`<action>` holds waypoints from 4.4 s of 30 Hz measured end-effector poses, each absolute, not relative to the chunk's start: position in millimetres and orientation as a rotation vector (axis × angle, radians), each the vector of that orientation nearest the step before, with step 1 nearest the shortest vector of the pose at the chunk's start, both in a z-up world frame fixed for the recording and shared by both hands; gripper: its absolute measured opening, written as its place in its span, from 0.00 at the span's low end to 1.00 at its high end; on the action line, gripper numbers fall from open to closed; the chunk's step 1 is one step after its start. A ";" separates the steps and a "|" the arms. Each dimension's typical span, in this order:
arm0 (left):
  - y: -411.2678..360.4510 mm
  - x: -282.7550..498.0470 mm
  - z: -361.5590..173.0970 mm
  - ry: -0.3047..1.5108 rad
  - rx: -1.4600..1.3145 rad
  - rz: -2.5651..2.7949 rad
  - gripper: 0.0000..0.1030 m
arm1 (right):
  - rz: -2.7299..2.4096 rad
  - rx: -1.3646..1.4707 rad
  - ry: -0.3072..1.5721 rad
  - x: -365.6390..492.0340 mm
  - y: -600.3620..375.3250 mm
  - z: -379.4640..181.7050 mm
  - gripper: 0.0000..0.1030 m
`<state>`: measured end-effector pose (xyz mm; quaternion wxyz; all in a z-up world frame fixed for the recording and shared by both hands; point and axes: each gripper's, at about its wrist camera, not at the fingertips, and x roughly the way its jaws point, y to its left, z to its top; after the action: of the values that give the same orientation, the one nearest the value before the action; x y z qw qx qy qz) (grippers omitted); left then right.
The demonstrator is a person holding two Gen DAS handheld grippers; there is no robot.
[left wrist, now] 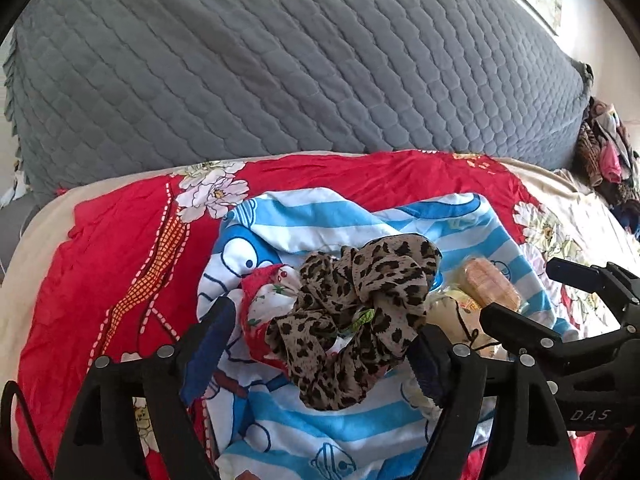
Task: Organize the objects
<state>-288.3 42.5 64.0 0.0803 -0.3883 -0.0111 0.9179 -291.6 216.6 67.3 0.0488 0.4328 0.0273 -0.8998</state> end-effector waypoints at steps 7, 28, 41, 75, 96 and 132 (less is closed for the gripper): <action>38.4 -277.0 67.7 -0.038 -1.144 2.727 0.83 | -2.726 1.297 0.105 -281.5 212.9 73.4 0.98; 35.1 -277.3 91.7 -0.045 -1.056 2.749 0.84 | -2.732 1.272 0.137 -277.9 212.6 80.7 0.98; 38.9 -260.6 107.3 -0.012 -1.046 2.751 0.99 | -2.729 1.247 0.149 -263.4 210.5 96.1 0.99; 10.1 -181.7 111.1 -0.062 -1.081 2.779 0.99 | -2.743 1.202 0.112 -187.5 203.8 111.9 0.99; -3.6 -106.1 91.7 -0.064 -1.117 2.762 0.99 | -2.742 1.151 0.083 -116.3 193.4 120.2 0.99; 15.9 -55.3 66.9 -0.042 -1.116 2.752 0.99 | -2.768 1.185 0.005 -61.2 206.3 83.9 0.99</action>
<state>-55.3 15.9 66.9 0.0856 -0.3745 -0.0141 0.9232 -61.2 206.3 83.9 0.0652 0.3927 0.0016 -0.9173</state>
